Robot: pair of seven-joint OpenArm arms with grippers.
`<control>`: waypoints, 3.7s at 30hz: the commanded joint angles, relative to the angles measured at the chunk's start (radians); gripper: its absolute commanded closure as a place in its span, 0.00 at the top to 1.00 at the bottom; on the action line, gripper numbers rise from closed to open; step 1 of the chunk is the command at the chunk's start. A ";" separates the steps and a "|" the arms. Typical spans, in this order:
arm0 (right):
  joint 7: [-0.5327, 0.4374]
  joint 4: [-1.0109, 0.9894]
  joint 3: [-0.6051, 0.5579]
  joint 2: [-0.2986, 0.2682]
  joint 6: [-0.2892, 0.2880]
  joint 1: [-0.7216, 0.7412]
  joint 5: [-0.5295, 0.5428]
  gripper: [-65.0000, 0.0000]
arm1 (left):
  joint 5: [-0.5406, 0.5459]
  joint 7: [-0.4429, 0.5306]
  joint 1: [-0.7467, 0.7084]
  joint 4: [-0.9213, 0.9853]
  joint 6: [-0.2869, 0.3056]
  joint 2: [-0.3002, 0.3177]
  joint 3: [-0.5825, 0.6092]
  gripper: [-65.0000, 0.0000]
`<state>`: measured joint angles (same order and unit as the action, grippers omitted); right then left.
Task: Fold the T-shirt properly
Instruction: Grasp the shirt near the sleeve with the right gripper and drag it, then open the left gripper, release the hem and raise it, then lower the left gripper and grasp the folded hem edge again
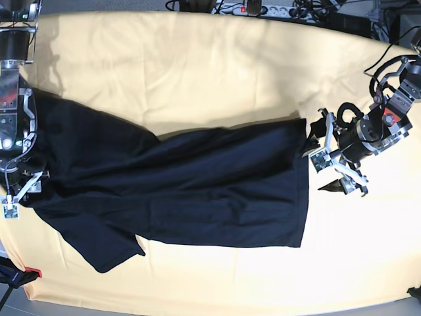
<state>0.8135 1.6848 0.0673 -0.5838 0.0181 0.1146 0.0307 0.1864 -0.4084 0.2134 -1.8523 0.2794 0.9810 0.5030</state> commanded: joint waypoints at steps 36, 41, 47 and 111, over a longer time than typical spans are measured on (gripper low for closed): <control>0.218 0.050 0.006 -0.058 -0.694 -0.268 0.785 0.67 | 0.143 -0.081 -0.040 -0.055 0.419 0.044 -0.007 0.69; 0.164 0.050 0.006 -0.050 -0.690 -0.348 0.781 0.67 | 0.034 -0.023 -0.070 -0.053 0.419 0.045 -0.006 0.69; 0.171 0.050 0.006 -0.033 -0.688 -0.372 0.779 0.67 | -0.007 0.036 -0.088 -0.050 0.419 0.044 -0.006 0.69; 0.167 0.050 0.006 -0.007 -0.644 -0.369 0.774 0.67 | -0.433 0.172 0.036 0.169 0.197 0.033 0.251 0.66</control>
<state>0.9607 1.7279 0.0715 -0.5781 -0.6250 -0.2543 0.8047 -0.1772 -0.1349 0.2470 -1.6947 0.4709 0.9844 0.7536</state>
